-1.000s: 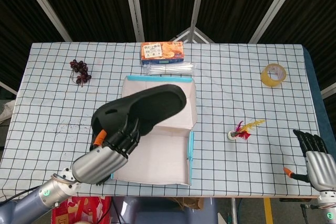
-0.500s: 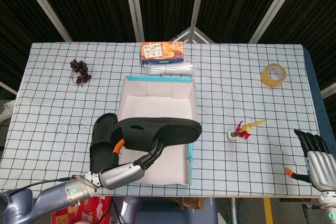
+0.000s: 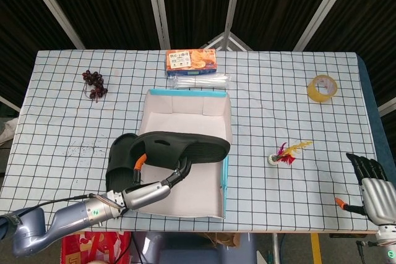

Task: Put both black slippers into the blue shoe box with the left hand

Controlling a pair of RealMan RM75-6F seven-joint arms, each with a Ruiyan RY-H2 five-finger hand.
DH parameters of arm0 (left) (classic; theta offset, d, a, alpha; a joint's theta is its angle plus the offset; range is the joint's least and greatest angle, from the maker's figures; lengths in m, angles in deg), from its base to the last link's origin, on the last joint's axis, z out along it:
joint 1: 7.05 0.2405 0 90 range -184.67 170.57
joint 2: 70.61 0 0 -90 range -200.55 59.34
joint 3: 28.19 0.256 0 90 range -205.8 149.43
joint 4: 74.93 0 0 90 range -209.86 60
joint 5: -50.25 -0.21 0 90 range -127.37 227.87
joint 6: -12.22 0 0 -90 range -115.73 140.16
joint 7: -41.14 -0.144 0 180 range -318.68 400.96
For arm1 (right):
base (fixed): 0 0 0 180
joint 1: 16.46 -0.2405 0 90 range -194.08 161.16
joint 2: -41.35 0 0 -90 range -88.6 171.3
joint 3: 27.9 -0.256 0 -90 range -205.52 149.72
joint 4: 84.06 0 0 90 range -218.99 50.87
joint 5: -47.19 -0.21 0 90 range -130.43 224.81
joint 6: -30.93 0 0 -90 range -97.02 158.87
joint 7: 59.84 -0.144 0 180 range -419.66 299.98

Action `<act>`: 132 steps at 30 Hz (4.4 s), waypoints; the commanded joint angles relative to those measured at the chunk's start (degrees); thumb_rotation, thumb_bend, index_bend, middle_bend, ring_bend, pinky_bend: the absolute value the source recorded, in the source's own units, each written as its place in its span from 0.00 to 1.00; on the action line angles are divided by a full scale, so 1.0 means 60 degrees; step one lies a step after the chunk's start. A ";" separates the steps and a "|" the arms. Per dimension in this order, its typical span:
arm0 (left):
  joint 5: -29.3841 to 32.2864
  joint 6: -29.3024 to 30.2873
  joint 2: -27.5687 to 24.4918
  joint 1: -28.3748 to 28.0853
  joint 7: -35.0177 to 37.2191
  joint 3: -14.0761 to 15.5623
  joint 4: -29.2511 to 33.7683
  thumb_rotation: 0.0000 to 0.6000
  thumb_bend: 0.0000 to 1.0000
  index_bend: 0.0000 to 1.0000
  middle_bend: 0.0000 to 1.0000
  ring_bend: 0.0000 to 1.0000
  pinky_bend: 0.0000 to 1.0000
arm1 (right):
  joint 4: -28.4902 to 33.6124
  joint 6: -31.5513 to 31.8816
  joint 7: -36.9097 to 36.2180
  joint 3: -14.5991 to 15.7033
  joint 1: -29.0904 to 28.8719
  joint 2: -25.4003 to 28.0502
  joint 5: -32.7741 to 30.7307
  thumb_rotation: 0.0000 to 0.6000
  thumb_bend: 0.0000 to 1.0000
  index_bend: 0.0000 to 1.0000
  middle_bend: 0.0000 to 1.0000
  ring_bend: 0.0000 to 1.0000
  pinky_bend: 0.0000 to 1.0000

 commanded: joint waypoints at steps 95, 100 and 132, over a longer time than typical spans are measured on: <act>-0.2012 -0.1402 0.2247 -0.0520 0.3747 0.0403 -0.3342 1.00 0.58 0.50 0.59 0.13 0.17 | 0.0023 -0.0186 -0.0192 0.0013 -0.0032 0.0109 -0.0182 1.00 0.16 0.05 0.11 0.08 0.04; -0.1989 -0.1418 0.2393 -0.0477 0.3785 0.0429 -0.3474 1.00 0.58 0.49 0.59 0.13 0.17 | 0.0035 -0.0219 -0.0150 0.0014 -0.0045 0.0105 -0.0205 1.00 0.16 0.05 0.11 0.08 0.04; -0.0295 -0.1506 0.3018 0.0663 0.2779 -0.0158 -0.3473 1.00 0.49 0.41 0.51 0.12 0.17 | 0.0044 -0.0209 -0.0139 -0.0025 -0.0028 0.0100 -0.0310 1.00 0.16 0.05 0.11 0.08 0.04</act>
